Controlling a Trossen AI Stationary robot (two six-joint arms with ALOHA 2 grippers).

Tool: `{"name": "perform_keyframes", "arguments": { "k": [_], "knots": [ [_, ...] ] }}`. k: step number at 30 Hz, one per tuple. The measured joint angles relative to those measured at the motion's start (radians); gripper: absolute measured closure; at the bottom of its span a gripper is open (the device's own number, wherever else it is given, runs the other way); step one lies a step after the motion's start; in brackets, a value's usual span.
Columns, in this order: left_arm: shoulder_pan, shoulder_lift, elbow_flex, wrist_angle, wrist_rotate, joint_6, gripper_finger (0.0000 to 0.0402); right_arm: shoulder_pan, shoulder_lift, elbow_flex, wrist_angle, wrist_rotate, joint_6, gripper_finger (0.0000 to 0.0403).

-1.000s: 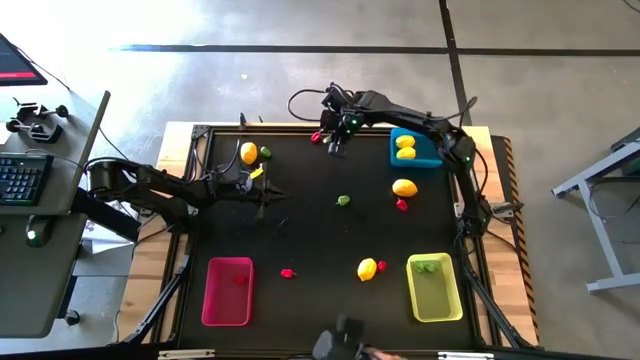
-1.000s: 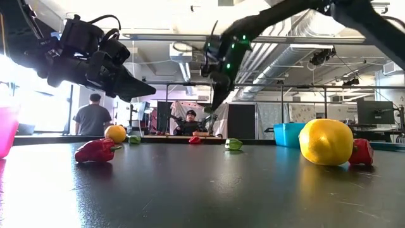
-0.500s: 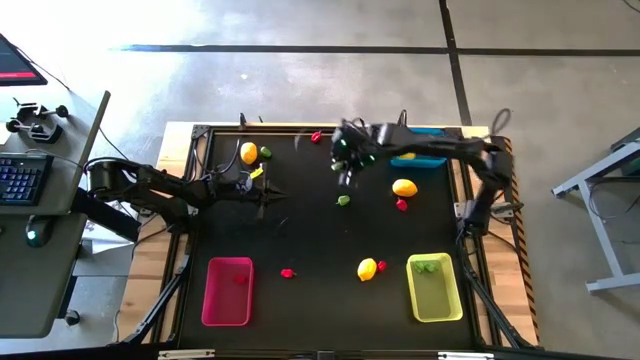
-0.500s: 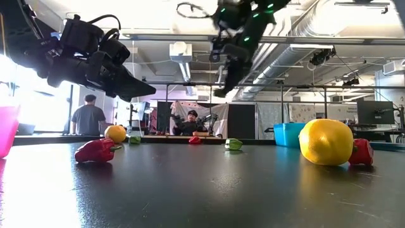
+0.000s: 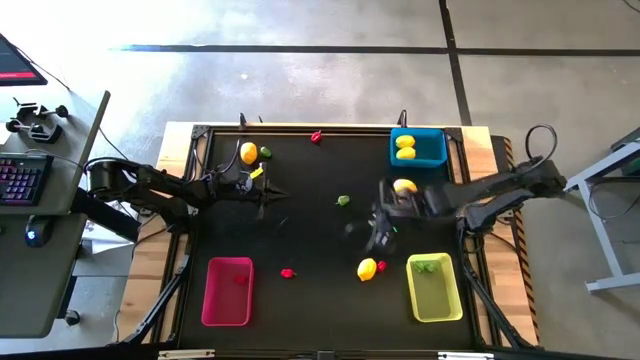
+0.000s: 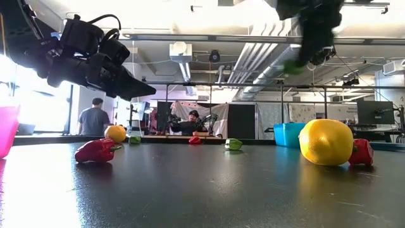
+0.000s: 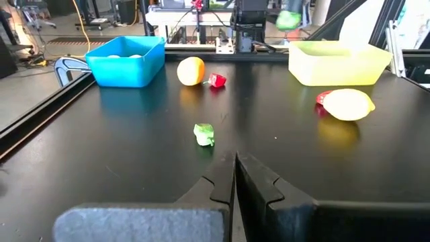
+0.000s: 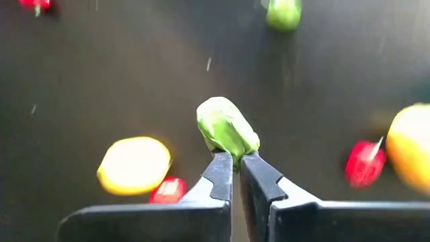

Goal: Sort produce into baskets
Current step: Put the green chili pepper into the yellow bin

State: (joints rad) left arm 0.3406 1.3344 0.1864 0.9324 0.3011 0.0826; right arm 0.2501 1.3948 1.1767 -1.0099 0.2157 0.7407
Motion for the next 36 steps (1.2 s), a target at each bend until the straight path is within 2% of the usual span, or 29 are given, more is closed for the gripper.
{"name": "perform_keyframes", "arguments": {
  "k": [3,9,18,21,24,32,36],
  "knots": [
    [0.000,0.000,0.000,0.000,-0.008,0.000,0.0401,0.118,-0.012,0.000,-0.074,-0.047,0.205,0.0403],
    [0.000,0.000,0.000,0.000,-0.046,0.014,0.0401,0.314,-0.007,0.000,-0.110,-0.231,0.606,0.0403],
    [0.000,0.000,0.000,0.003,-0.048,0.027,0.0401,0.515,-0.006,-0.001,-0.185,-0.251,1.058,0.0403],
    [0.000,0.000,0.000,0.003,-0.048,0.027,0.0401,0.554,-0.006,-0.022,-0.187,-0.259,1.140,0.0403],
    [0.000,0.000,0.000,0.002,-0.048,0.027,0.0401,0.572,-0.006,-0.082,-0.149,-0.310,1.190,0.0403],
    [0.000,0.000,0.000,0.001,-0.047,0.026,0.0401,0.556,-0.005,-0.297,0.060,-0.340,1.139,0.0403],
    [0.000,0.000,0.000,0.001,-0.047,0.026,0.0401,0.548,-0.005,-0.355,0.086,-0.339,1.117,0.0402]
  ]
}}
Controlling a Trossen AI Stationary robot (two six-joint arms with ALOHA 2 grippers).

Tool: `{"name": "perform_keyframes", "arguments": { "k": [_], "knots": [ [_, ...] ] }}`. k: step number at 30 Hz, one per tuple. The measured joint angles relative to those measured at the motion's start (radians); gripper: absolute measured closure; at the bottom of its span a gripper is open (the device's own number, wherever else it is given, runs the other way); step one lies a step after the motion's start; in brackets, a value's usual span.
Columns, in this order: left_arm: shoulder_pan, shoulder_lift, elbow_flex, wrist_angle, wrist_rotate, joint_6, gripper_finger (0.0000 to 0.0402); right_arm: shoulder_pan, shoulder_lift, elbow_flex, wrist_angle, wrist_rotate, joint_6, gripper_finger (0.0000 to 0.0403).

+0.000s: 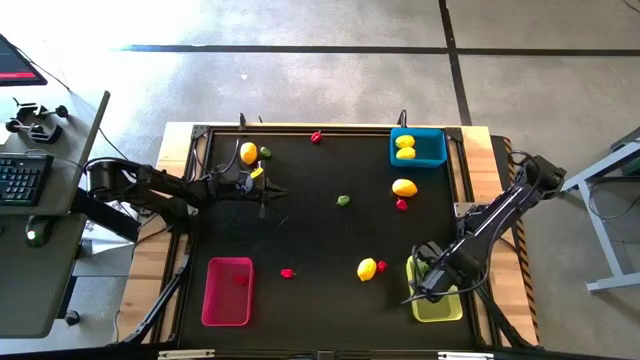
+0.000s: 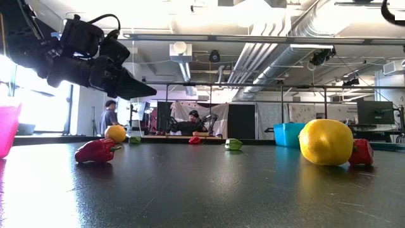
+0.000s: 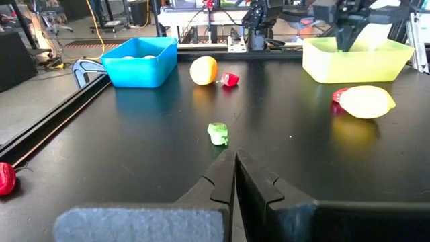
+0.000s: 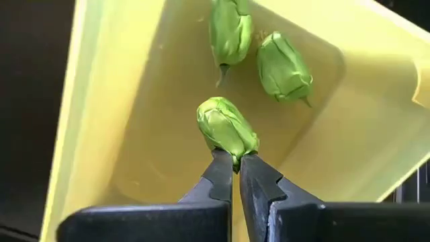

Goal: Sort produce into baskets
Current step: Put the green chili pepper into the yellow bin, then put the red chili pepper into the red bin

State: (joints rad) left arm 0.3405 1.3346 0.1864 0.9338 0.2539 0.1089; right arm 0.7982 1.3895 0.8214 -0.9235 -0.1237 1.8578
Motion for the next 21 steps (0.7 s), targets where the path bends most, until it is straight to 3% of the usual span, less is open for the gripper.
{"name": "perform_keyframes", "arguments": {
  "k": [4,14,18,21],
  "knots": [
    [0.000,0.000,0.000,0.001,-0.001,0.000,0.0401,0.000,0.000,-0.002,0.003,0.000,-0.027,0.0380],
    [0.000,0.000,0.000,0.002,-0.006,0.000,0.0401,-0.012,-0.004,0.086,-0.115,0.095,-0.053,0.0247],
    [0.000,0.000,0.000,0.002,-0.006,0.000,0.0401,-0.040,-0.004,0.153,-0.177,0.167,-0.124,0.0241],
    [0.000,0.000,0.000,0.003,-0.008,0.000,0.0401,-0.073,-0.005,0.207,-0.225,0.247,-0.188,0.0263]
  ]
}}
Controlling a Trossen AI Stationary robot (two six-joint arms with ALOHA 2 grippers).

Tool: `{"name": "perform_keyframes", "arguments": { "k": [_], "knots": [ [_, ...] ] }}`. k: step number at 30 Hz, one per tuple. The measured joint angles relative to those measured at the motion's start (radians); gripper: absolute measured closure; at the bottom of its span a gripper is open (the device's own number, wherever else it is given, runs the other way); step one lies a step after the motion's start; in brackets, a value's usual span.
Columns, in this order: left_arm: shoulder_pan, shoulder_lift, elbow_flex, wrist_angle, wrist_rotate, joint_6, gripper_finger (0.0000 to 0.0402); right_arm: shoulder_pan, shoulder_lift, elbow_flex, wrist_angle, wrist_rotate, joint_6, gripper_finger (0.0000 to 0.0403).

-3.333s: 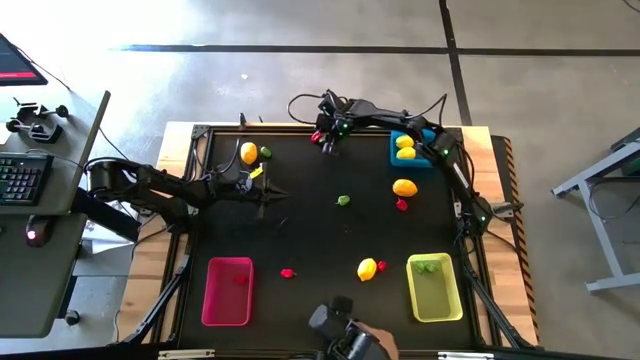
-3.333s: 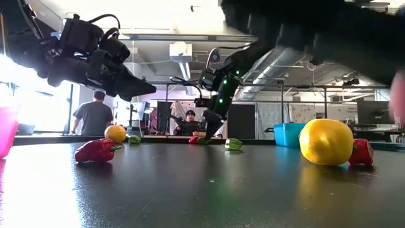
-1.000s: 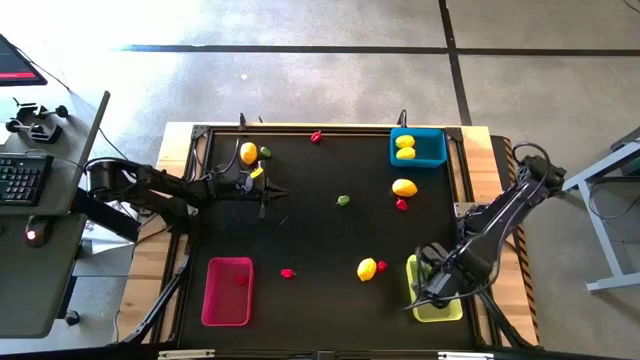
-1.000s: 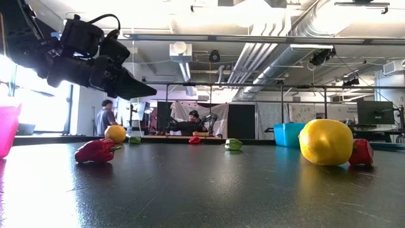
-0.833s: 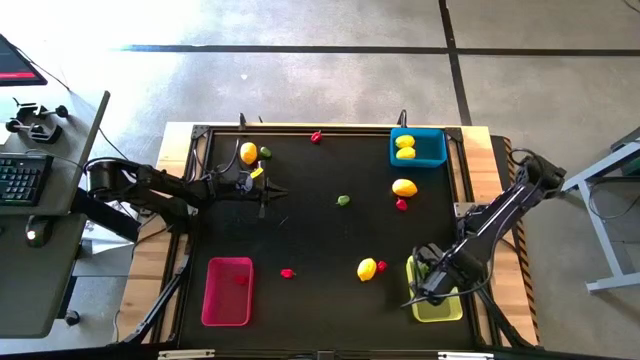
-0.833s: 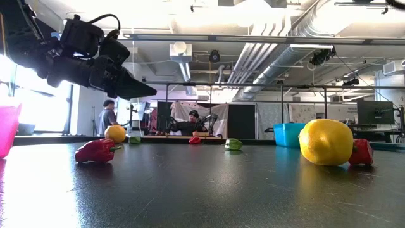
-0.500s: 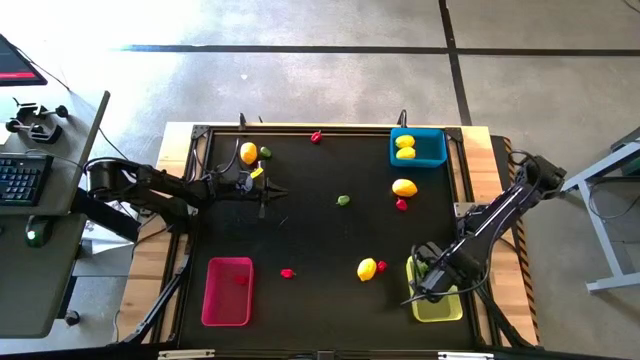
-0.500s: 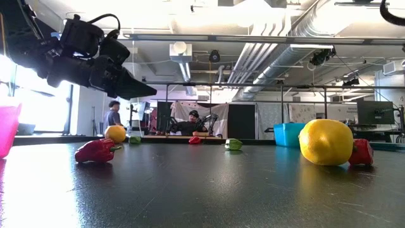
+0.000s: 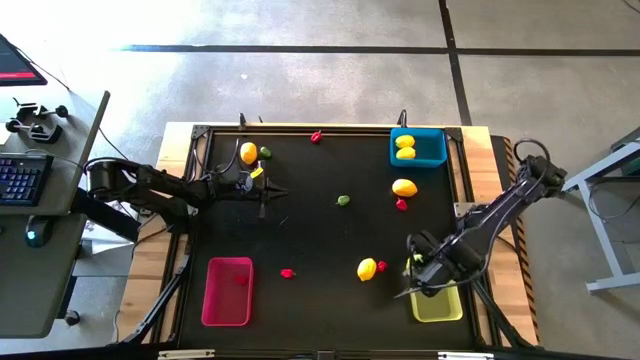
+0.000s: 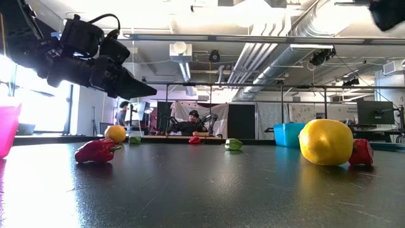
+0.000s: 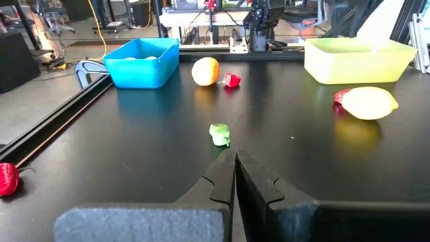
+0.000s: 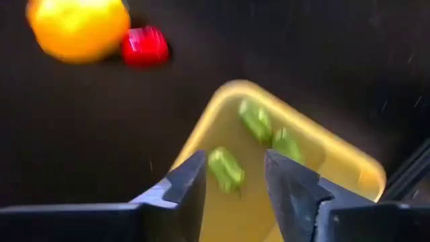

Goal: Sort produce into baskets
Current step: Put the red chili pepper into the red bin

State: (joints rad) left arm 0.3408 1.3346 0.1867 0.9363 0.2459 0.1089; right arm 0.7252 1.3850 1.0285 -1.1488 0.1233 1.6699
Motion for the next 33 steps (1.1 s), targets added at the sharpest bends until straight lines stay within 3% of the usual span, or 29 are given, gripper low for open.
{"name": "perform_keyframes", "arguments": {
  "k": [4,7,9,15,20,26,30,33],
  "knots": [
    [0.000,0.000,0.000,0.000,0.000,0.000,0.0401,-0.058,-0.001,0.019,-0.033,0.090,-0.124,0.0318],
    [0.000,0.000,0.000,0.000,0.000,0.000,0.0401,-0.122,-0.001,-0.022,0.012,0.134,-0.262,0.0378],
    [0.000,0.000,0.000,0.000,0.000,0.000,0.0401,-0.177,-0.001,-0.070,0.073,0.164,-0.356,0.0395],
    [0.000,0.000,0.000,0.000,0.000,0.000,0.0401,-0.357,-0.001,-0.255,0.340,0.221,-0.528,0.0380],
    [0.000,0.000,0.000,-0.003,0.001,0.000,0.0401,-0.442,-0.001,-0.347,0.364,0.294,-0.524,0.0361],
    [0.000,0.000,0.000,-0.004,0.001,0.008,0.0401,-0.496,-0.001,-0.357,0.333,0.401,-0.522,0.0276],
    [0.000,0.000,0.000,-0.005,0.001,0.008,0.0401,-0.538,-0.001,-0.357,0.305,0.412,-0.534,0.0220],
    [0.000,0.000,0.000,-0.005,0.002,0.008,0.0401,-0.565,0.000,-0.357,0.315,0.413,-0.568,0.0200]
  ]
}}
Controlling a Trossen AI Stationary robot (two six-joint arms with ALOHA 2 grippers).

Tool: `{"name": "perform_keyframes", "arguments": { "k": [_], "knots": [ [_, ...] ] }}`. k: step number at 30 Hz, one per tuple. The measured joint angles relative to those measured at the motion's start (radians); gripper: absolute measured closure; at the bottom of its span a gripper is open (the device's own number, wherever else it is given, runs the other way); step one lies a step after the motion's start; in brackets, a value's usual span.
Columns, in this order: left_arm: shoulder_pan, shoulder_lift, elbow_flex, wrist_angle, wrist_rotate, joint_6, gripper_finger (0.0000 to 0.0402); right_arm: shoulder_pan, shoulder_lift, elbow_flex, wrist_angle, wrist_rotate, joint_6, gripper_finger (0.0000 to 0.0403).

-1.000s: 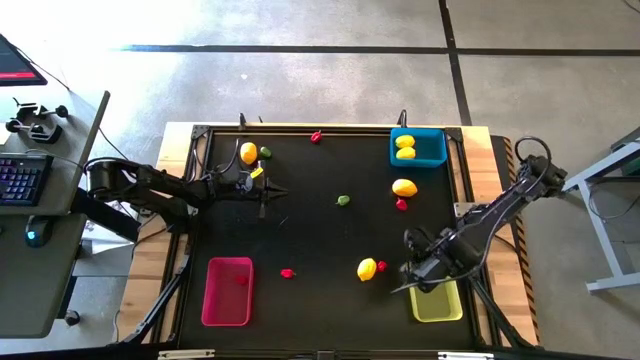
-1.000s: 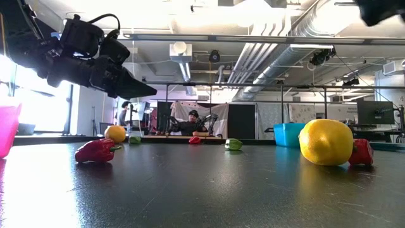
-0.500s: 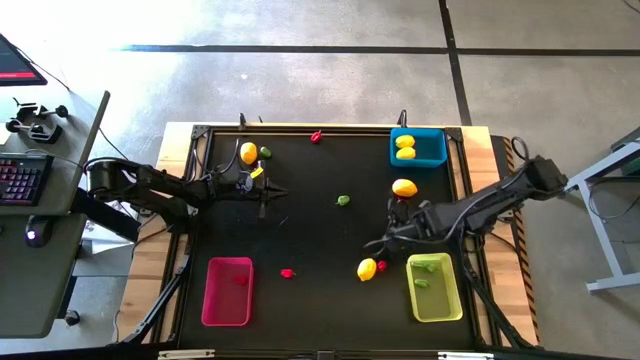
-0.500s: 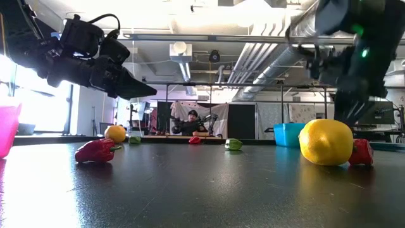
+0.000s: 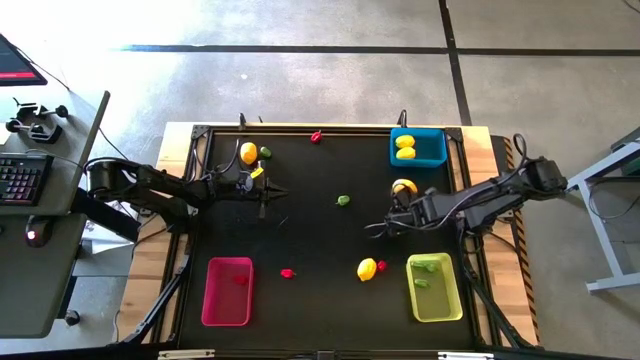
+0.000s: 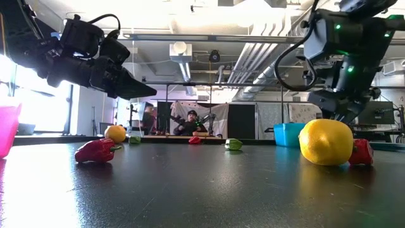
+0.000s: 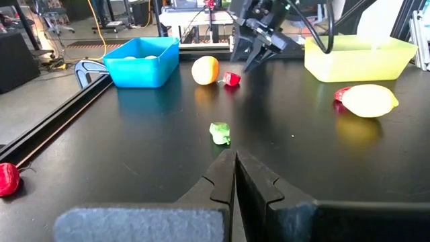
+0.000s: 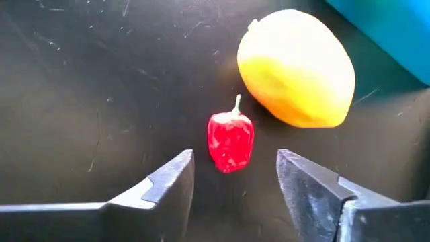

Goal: Sort produce into baskets
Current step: Put the red chili pepper into the red bin

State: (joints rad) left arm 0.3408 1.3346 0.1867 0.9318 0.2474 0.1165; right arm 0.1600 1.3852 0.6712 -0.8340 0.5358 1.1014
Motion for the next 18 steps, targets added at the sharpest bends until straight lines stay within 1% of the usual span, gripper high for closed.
{"name": "perform_keyframes", "arguments": {
  "k": [4,7,11,14,18],
  "knots": [
    [0.000,0.000,0.000,0.000,0.000,0.000,0.0401,-0.033,0.003,-0.014,0.023,-0.011,-0.032,0.0195],
    [0.000,0.000,0.000,-0.001,0.001,0.001,0.0401,-0.057,0.003,-0.066,0.092,-0.054,-0.057,0.0195],
    [0.000,0.000,0.000,-0.004,0.001,0.009,0.0401,-0.082,0.000,-0.134,0.194,-0.053,-0.065,0.0202],
    [0.000,0.000,0.000,-0.004,0.001,0.010,0.0401,-0.089,-0.001,-0.166,0.258,-0.024,-0.085,0.0220],
    [0.000,0.000,0.000,-0.004,0.001,0.011,0.0401,-0.089,0.001,-0.176,0.289,0.011,-0.095,0.0267]
  ]
}}
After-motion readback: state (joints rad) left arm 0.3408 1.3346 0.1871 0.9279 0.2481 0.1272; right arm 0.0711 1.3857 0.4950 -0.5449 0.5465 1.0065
